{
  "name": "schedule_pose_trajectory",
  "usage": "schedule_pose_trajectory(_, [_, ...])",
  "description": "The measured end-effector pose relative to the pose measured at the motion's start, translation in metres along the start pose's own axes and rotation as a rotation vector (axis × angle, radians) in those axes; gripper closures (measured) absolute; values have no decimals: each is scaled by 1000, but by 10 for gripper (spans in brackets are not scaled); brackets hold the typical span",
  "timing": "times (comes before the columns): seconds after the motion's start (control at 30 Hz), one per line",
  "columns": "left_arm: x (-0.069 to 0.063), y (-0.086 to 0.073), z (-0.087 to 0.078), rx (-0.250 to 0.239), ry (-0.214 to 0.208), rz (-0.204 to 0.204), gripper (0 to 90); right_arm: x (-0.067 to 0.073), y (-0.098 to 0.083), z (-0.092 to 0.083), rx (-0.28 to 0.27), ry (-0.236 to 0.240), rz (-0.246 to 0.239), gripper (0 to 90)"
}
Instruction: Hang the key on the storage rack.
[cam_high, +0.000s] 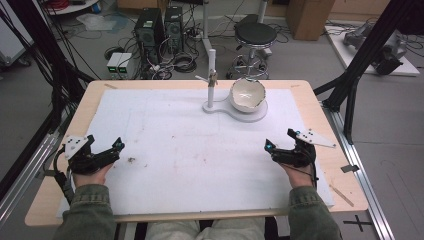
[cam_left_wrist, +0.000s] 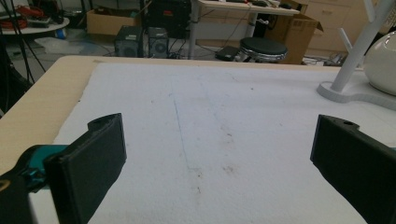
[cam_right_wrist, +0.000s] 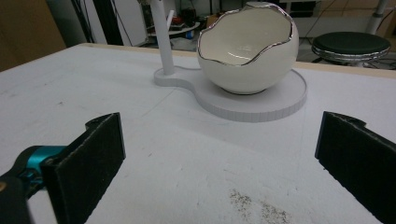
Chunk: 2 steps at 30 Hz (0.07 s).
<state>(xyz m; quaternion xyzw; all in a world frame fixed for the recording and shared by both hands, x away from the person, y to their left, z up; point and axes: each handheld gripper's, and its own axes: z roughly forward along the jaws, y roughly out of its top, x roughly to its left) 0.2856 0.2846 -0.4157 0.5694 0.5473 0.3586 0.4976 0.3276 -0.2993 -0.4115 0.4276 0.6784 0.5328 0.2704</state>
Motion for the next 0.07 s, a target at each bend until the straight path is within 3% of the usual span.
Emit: schedule_pose_trajectory(0.07, [1, 0, 0, -7, 1, -9, 39, 0, 0, 0, 4, -5, 1, 5])
